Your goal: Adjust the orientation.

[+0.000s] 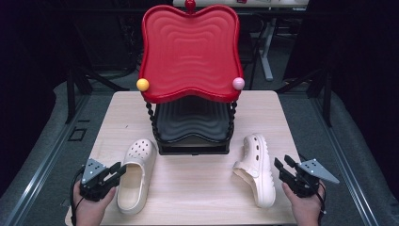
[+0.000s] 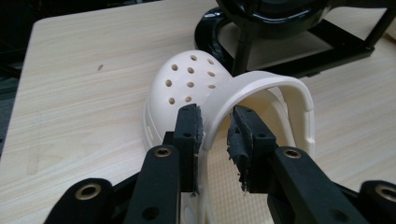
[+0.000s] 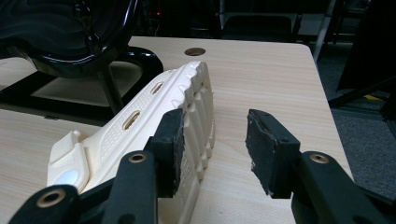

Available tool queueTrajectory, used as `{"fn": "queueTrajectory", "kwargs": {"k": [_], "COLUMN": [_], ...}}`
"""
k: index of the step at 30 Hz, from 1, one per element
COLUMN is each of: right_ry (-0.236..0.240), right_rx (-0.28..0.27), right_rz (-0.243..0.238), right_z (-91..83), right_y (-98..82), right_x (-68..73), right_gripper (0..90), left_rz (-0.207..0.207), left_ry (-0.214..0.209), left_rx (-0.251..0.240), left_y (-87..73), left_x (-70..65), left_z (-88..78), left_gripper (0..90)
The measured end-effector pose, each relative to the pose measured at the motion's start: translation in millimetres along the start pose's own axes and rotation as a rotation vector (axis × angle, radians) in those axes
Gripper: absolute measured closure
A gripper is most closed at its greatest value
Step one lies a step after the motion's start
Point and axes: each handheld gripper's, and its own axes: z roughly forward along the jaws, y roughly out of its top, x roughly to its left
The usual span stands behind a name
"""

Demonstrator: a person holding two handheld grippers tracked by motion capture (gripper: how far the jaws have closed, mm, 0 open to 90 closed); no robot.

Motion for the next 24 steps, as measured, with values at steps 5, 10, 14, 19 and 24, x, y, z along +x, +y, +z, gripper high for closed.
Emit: {"fn": "queueTrajectory", "kwargs": {"k": [5, 10, 14, 19, 24], "right_ry": [0.0, 0.0, 0.006, 0.062, 0.12], "right_rx": [0.004, 0.004, -0.006, -0.005, -0.002], "right_rz": [0.006, 0.01, 0.001, 0.004, -0.04], "right_z": [0.0, 0.2, -0.2, -3.7, -6.4], "right_y": [-0.5, -0.5, 0.7, 5.5, 11.1], "right_x": [-1.3, -2.3, 1.2, 7.1, 22.3], "right_gripper": [56.1, 56.2, 57.0, 71.5, 84.3], "left_rz": [-0.045, -0.054, -0.051, -0.055, -0.052], "left_ry": [-0.013, 0.008, 0.032, 0.031, 0.033], "left_rx": [-0.022, -0.057, -0.04, -0.042, -0.048], "left_y": [-4.7, -0.5, 0.2, 0.5, -1.0], "left_x": [2.6, 4.3, 6.6, 8.7, 8.7], "left_z": [-6.1, -0.6, 11.3, 13.9, 14.0], "left_gripper": [71.9, 81.3, 86.8, 86.8, 84.7]}}
